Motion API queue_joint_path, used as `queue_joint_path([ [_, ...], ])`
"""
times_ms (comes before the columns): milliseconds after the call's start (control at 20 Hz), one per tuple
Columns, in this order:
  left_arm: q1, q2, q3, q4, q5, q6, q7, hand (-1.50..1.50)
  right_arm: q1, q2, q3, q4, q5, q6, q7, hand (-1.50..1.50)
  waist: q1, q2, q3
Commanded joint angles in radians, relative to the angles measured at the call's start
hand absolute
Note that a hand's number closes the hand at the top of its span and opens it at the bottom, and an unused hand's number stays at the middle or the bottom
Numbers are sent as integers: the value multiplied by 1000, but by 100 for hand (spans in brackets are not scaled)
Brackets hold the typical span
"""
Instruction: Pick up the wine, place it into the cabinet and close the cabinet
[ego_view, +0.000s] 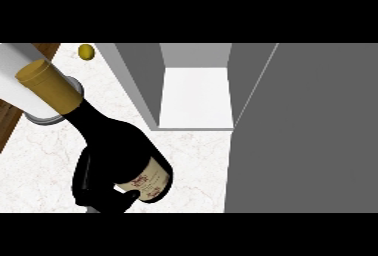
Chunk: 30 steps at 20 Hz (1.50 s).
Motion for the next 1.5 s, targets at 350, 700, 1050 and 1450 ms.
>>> queue_joint_path([
  [350,-263,-2,-76,170,-25,225,-55,150,-127,3,-9,54,14,-53,52,-150,-1,2,-1],
  [700,-462,-2,-90,346,-83,332,-30,150,-12,24,19,25,39,-19,-23,-150,-7,2,0],
  [1050,-514,-2,-237,449,-29,472,-99,150,-12,3,-2,-17,14,-9,7,-150,-6,1,0],
  [1450,-509,-2,-286,651,98,474,-293,150,-14,15,29,-2,46,-7,-6,-150,-12,3,-1],
])
